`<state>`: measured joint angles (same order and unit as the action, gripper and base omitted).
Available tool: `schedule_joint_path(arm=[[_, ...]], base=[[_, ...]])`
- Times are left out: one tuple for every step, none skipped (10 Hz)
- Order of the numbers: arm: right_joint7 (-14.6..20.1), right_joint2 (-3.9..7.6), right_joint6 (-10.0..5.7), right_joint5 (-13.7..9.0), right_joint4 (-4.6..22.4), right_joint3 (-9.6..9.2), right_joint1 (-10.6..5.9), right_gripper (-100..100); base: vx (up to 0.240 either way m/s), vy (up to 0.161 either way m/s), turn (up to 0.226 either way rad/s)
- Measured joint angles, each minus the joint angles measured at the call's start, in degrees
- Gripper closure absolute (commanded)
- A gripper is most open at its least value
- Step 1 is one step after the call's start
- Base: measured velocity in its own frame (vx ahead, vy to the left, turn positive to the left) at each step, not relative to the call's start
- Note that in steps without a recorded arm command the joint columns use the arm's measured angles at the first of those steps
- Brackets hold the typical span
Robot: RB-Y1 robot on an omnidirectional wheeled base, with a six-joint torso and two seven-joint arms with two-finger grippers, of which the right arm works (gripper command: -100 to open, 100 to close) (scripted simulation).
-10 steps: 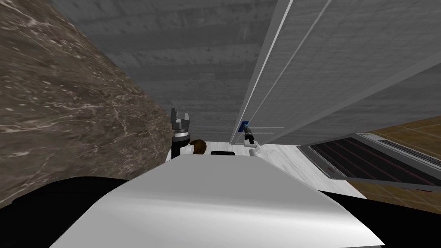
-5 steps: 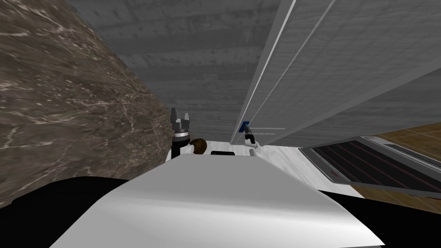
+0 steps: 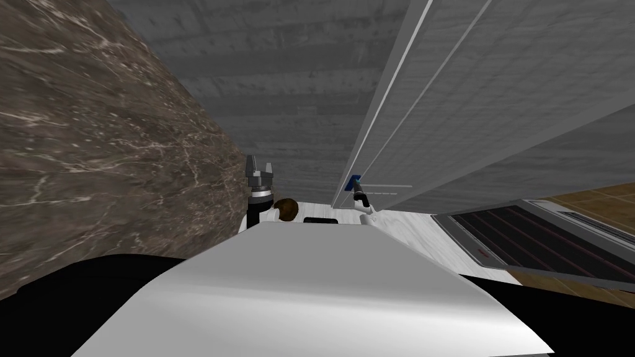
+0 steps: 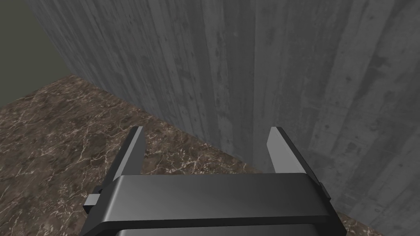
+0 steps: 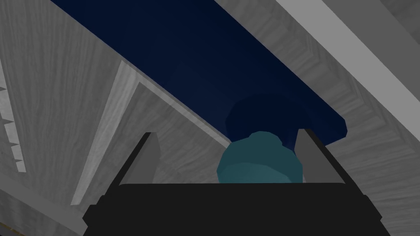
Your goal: Pull the door open
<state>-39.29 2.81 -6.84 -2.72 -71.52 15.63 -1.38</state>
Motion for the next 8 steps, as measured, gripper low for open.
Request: schedule_joint_path(arm=[[-0.1,-0.2,-0.25,-0.9,0.2,-0.03,0.12,100],[-0.1,-0.05,-0.79,-1.3,1.3,0.06,-0.49,100],[0.1,0.31,-0.8,-1.6,1.2,-0.18,-0.22,100],[0.2,0.06,-0.13,-1.6,0.0,-0.29,0.34,100],[-0.2,-0.42,0.0,-1.3,0.4,0.15,-0.28,100],[-0.2,-0.3,0.64,-2.8,0.3,0.32,-0.24,100],[-0.1,-0.24,1.66,-4.4,-0.3,0.29,-0.01,100],[-0.2,-0.49,1.93,-5.9,-0.1,0.45,-0.27,100]], base=[[-0.007,-0.004,-0.01],[-0.003,0.008,0.0],[-0.004,-0.004,-0.024],[0.0,0.0,0.0],[-0.031,-0.012,0.086],[-0.036,-0.02,0.054],[-0.018,-0.003,0.012],[-0.004,0.006,-0.012]])
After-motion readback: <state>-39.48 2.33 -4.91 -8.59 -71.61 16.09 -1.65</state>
